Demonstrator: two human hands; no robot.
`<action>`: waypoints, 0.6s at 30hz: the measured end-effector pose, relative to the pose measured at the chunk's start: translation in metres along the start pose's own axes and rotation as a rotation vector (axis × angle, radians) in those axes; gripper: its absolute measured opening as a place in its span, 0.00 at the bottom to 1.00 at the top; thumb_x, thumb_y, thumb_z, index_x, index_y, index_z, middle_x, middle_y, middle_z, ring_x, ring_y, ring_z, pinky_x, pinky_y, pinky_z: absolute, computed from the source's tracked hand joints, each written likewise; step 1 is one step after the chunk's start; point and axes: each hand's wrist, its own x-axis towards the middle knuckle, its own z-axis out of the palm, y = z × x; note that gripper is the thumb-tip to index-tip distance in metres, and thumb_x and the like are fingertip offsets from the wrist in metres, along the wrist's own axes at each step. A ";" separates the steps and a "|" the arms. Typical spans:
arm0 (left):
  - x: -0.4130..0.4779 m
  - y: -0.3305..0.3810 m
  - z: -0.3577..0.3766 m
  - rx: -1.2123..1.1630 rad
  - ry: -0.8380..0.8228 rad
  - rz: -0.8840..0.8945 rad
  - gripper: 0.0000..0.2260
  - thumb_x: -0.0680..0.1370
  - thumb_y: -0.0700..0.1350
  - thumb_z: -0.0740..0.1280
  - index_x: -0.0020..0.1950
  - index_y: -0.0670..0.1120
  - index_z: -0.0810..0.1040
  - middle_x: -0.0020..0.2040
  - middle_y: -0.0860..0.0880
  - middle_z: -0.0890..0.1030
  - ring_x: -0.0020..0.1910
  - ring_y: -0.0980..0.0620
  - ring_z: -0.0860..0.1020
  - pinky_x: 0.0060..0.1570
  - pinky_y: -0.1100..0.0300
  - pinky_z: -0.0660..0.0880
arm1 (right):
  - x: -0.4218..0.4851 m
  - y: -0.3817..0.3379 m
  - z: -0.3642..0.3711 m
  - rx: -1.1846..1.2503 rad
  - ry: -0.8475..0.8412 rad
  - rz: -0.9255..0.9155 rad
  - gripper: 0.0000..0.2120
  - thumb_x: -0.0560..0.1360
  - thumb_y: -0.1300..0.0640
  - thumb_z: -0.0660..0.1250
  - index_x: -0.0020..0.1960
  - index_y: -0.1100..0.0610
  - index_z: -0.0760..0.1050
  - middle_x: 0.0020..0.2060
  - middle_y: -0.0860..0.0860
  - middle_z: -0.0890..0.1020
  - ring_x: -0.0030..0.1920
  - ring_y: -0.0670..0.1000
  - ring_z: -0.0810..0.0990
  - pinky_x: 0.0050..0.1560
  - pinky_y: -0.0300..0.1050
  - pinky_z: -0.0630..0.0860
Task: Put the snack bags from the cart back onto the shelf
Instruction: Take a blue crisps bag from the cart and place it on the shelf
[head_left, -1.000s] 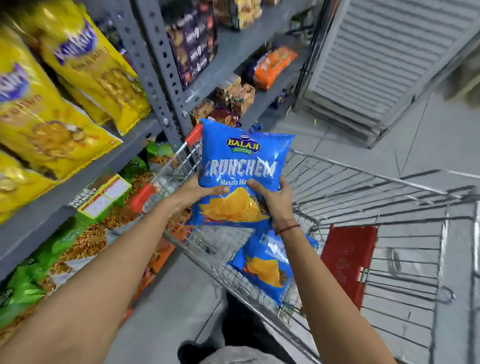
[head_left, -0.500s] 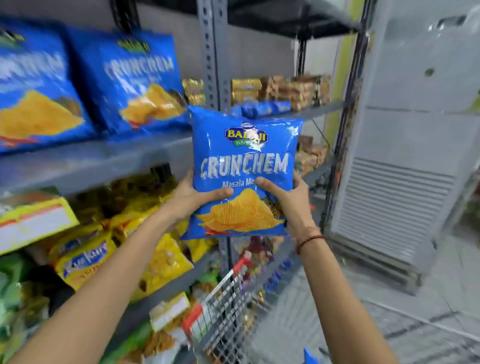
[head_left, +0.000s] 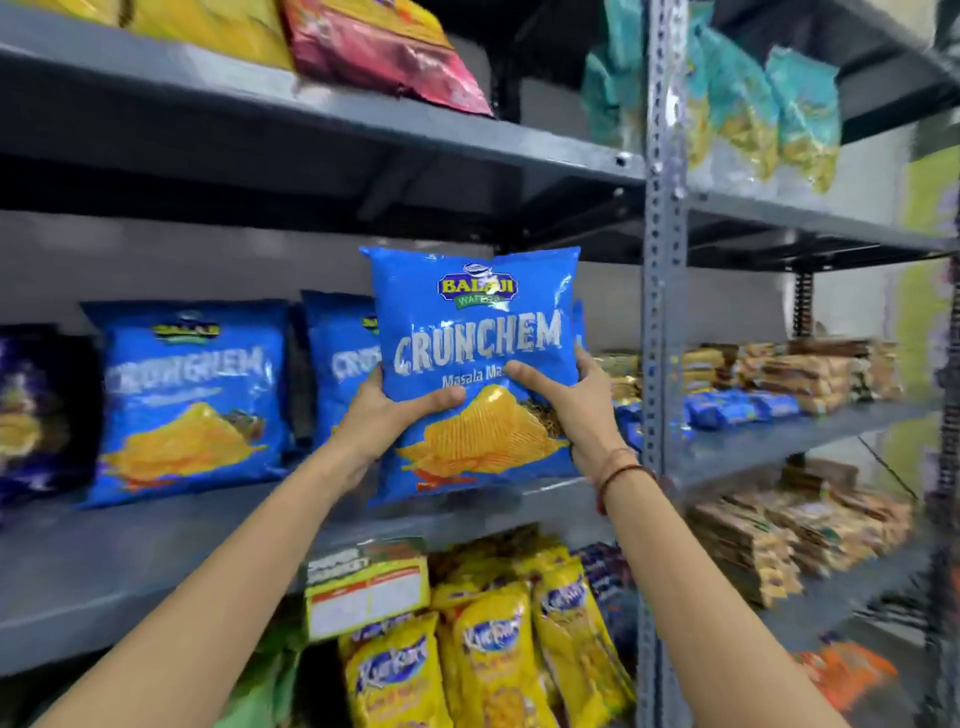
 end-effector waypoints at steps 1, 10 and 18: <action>0.004 -0.001 -0.013 0.016 0.028 -0.006 0.34 0.50 0.57 0.79 0.55 0.54 0.76 0.45 0.58 0.85 0.43 0.58 0.83 0.33 0.69 0.78 | 0.008 0.007 0.012 -0.001 -0.020 0.010 0.20 0.62 0.58 0.80 0.52 0.55 0.79 0.44 0.48 0.87 0.46 0.50 0.86 0.46 0.45 0.82; 0.025 -0.030 -0.073 0.089 0.210 -0.107 0.38 0.51 0.56 0.79 0.58 0.49 0.75 0.54 0.49 0.82 0.48 0.52 0.82 0.41 0.62 0.78 | 0.048 0.068 0.079 -0.047 -0.126 0.098 0.19 0.64 0.57 0.79 0.53 0.57 0.78 0.45 0.49 0.85 0.41 0.41 0.85 0.38 0.33 0.78; 0.034 -0.039 -0.074 0.178 0.191 -0.220 0.33 0.49 0.59 0.78 0.51 0.55 0.73 0.51 0.54 0.82 0.44 0.58 0.81 0.30 0.71 0.74 | 0.051 0.097 0.081 -0.058 -0.073 0.194 0.22 0.65 0.55 0.78 0.56 0.59 0.77 0.52 0.55 0.85 0.48 0.50 0.85 0.48 0.44 0.82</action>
